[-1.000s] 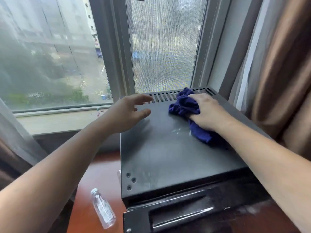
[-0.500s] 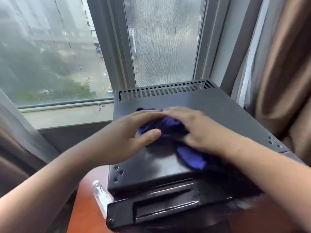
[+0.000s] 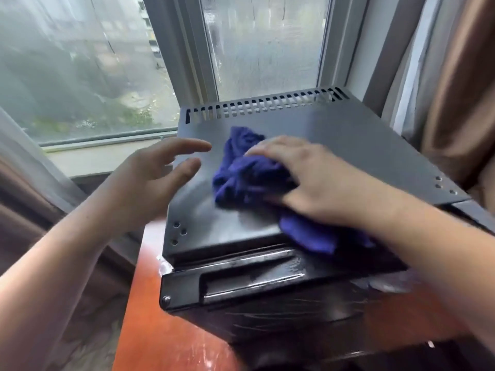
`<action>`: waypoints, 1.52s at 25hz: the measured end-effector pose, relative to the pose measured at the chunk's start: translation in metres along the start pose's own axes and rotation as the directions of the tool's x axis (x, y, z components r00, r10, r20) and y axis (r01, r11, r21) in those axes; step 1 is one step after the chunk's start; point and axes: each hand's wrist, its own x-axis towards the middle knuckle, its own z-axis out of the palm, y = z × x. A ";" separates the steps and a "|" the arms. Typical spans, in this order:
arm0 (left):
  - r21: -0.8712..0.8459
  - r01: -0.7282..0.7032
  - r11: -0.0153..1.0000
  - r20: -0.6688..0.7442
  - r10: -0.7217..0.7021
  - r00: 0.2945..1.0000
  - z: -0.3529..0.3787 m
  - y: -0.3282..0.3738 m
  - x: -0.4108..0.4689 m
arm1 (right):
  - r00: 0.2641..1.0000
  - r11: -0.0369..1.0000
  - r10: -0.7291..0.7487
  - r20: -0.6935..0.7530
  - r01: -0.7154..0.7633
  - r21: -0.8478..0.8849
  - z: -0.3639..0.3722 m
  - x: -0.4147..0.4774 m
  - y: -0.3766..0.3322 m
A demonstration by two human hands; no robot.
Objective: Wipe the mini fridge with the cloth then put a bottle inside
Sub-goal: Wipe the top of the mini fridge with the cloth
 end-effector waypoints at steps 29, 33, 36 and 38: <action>0.259 0.042 0.965 0.142 -0.082 0.986 0.030 -0.019 0.120 | 0.991 0.976 0.105 0.084 -0.087 -0.200 0.020 0.119 0.032; 0.406 0.029 0.914 0.170 -0.107 0.980 0.074 -0.006 0.199 | 0.960 0.947 0.279 -0.031 -0.280 -0.154 -0.009 0.125 0.084; 0.334 -0.042 0.941 0.254 -0.047 0.966 0.116 0.032 0.234 | 0.924 0.915 0.372 -0.087 -0.380 -0.134 -0.038 0.097 0.128; 0.283 -0.121 0.951 0.299 0.033 0.954 0.143 0.066 0.244 | 0.894 0.888 0.428 -0.133 -0.444 -0.120 -0.053 0.069 0.151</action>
